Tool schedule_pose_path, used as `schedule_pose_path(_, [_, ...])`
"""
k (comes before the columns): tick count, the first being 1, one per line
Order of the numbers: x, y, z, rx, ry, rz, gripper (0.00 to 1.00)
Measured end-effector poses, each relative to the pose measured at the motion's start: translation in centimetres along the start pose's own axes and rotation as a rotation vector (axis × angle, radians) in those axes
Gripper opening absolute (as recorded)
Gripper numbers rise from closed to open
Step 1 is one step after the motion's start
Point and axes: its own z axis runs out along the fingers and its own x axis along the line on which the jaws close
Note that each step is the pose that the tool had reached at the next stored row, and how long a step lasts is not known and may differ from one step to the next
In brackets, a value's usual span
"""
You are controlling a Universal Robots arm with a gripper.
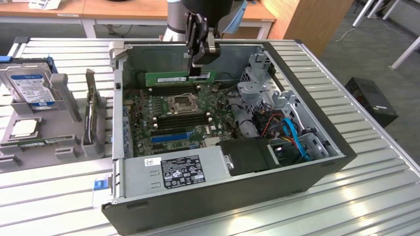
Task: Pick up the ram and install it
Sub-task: 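Pick up the ram and move it above insertion slot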
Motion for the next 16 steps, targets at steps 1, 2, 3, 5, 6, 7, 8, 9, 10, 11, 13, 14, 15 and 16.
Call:
schedule_pose_path(1, [0.0,-0.05,0.0,0.0,0.0001,0.0,0.12])
schedule_pose_path(2, [0.0,-0.13,-0.01,0.0,0.0001,0.0,0.12])
schedule_pose_path(3, [0.0,-0.27,-0.01,0.0,0.0001,0.0,0.12])
schedule_pose_path(5, [0.0,-0.58,-0.03,0.0,0.0,0.0,0.12])
schedule_pose_path(6, [0.0,-0.76,-0.04,-0.0001,0.0,0.0,0.12])
schedule_pose_path(7, [0.0,-0.95,-0.05,-0.0001,0.0,0.0,0.12])
schedule_pose_path(8, [0.0,-1.15,-0.06,-0.0001,0.0001,0.0,0.12])
schedule_pose_path(9, [0.0,-1.36,-0.07,-0.0002,0.0001,0.0,0.12])
schedule_pose_path(10, [0.0,-1.54,-0.08,-0.0001,0.0,-0.001,0.12])
schedule_pose_path(11, [0.0,-1.72,-0.09,-0.0002,0.0,-0.001,0.12])
schedule_pose_path(13, [0.0,-2.01,-0.1,-0.0001,0.0,-0.001,0.12])
schedule_pose_path(14, [0.0,-2.08,-0.11,-0.0002,0.0001,-0.001,0.12])
schedule_pose_path(15, [0.0,-2.09,-0.11,-0.0002,0.0001,-0.001,0.12])
schedule_pose_path(16, [0.0,-2.09,-0.11,-0.0002,0.0,-0.001,0.12])
